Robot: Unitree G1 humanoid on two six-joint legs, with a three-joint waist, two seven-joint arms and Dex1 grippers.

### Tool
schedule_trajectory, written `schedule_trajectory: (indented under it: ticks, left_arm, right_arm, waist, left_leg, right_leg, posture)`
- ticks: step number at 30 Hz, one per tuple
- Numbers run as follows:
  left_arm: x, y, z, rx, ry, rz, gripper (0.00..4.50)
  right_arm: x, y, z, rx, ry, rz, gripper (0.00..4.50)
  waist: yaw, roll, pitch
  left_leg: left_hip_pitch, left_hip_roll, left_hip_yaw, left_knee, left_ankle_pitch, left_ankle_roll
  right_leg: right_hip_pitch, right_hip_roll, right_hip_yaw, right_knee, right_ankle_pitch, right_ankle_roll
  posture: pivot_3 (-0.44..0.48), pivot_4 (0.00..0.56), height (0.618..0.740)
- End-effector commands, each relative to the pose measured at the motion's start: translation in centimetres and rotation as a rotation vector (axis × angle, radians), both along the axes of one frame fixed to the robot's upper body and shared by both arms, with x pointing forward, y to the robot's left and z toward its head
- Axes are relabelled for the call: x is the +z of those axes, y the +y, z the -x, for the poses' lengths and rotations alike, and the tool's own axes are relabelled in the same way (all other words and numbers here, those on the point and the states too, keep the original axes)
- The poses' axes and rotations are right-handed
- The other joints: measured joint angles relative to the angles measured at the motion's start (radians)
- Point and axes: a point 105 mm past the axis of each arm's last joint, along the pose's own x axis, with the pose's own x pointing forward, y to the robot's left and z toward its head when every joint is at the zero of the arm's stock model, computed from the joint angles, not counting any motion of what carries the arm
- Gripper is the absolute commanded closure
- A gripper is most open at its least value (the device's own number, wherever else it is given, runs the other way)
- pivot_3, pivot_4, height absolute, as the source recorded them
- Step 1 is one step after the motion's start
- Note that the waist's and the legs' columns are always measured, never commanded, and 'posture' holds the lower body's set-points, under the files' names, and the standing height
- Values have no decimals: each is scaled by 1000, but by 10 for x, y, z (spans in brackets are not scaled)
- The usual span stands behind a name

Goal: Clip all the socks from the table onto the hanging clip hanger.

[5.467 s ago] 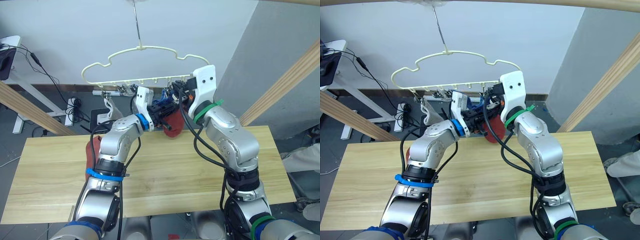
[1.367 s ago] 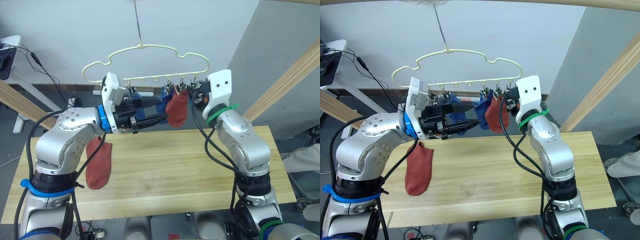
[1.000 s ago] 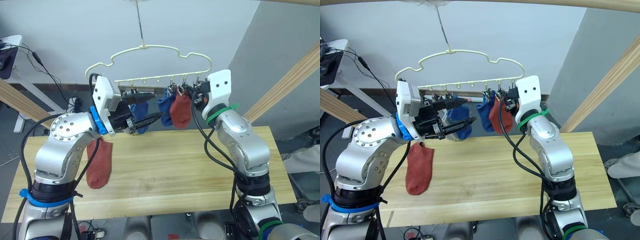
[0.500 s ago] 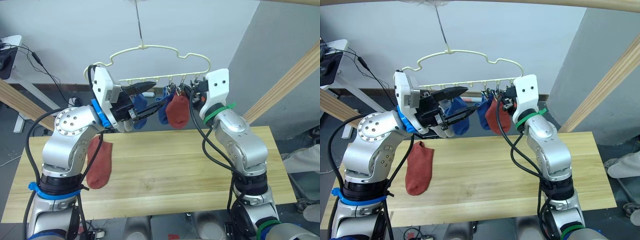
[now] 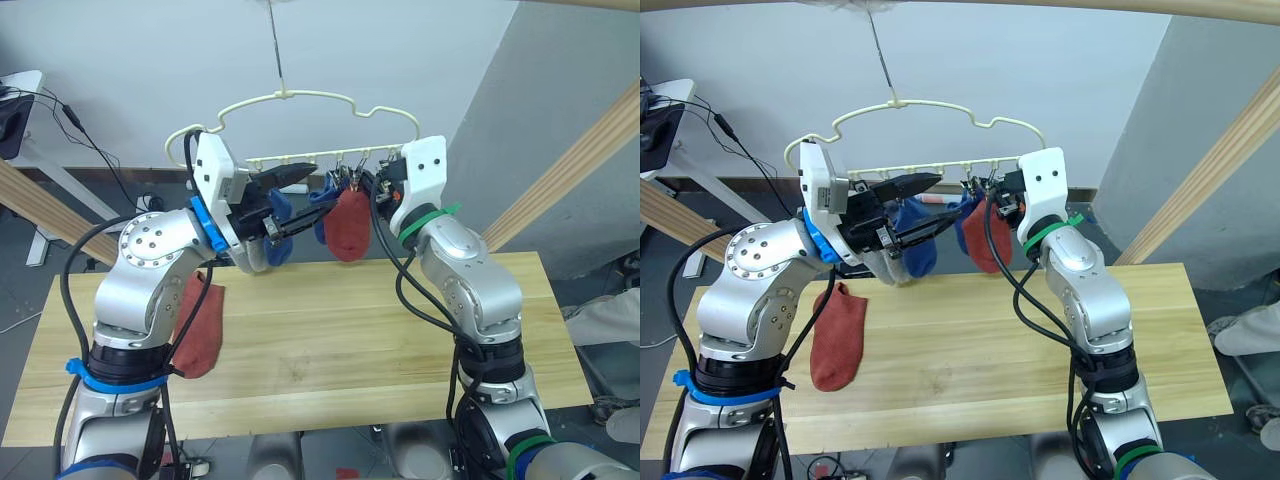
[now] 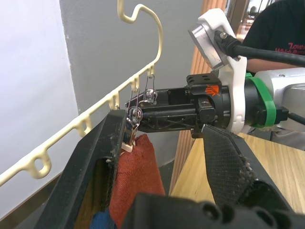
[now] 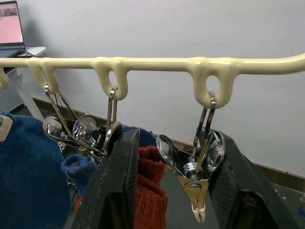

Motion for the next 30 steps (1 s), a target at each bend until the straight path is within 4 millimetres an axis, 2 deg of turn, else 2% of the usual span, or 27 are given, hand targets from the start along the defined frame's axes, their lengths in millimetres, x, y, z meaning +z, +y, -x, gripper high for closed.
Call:
schedule_trajectory:
  ticks: [1,14,18,21,28,30]
  left_arm:
    - [11,-3,4,-13,-54,15,1662]
    - [12,-7,5,-37,-50,35,1662]
    - [11,-7,4,-26,-55,29,1662]
    - [8,-6,3,-9,-62,18,1662]
    - [-4,5,1,79,-45,7,1662]
    - [-16,13,3,131,-27,-22,1662]
  right_arm:
    - [19,4,6,15,-82,-18,2510]
    - [23,0,5,-4,-93,-29,2510]
    - [26,-2,5,-13,-99,-42,3749]
    - [28,-3,5,-15,-102,-52,4443]
    - [29,-4,4,-11,-103,-55,4441]
    - [29,-4,4,-9,-102,-54,4441]
  waist:
    - [0,0,0]
    - [0,0,0]
    - [0,0,0]
    - [0,0,0]
    - [0,0,0]
    - [-3,0,0]
  left_leg:
    - [0,0,0,0,0,0]
    - [0,0,0,0,0,0]
    - [0,0,0,0,0,0]
    - [0,0,0,0,0,0]
    - [0,0,0,0,0,0]
    - [0,0,0,0,0,0]
  right_leg:
    - [0,0,0,0,0,0]
    - [0,0,0,0,0,0]
    - [0,0,0,0,0,0]
    - [0,0,0,0,0,0]
    - [0,0,0,0,0,0]
    - [0,0,0,0,0,0]
  posture:
    - [-55,313,735]
    - [-59,315,735]
    - [-59,316,735]
    - [-59,316,735]
    - [-58,315,735]
    - [-58,318,735]
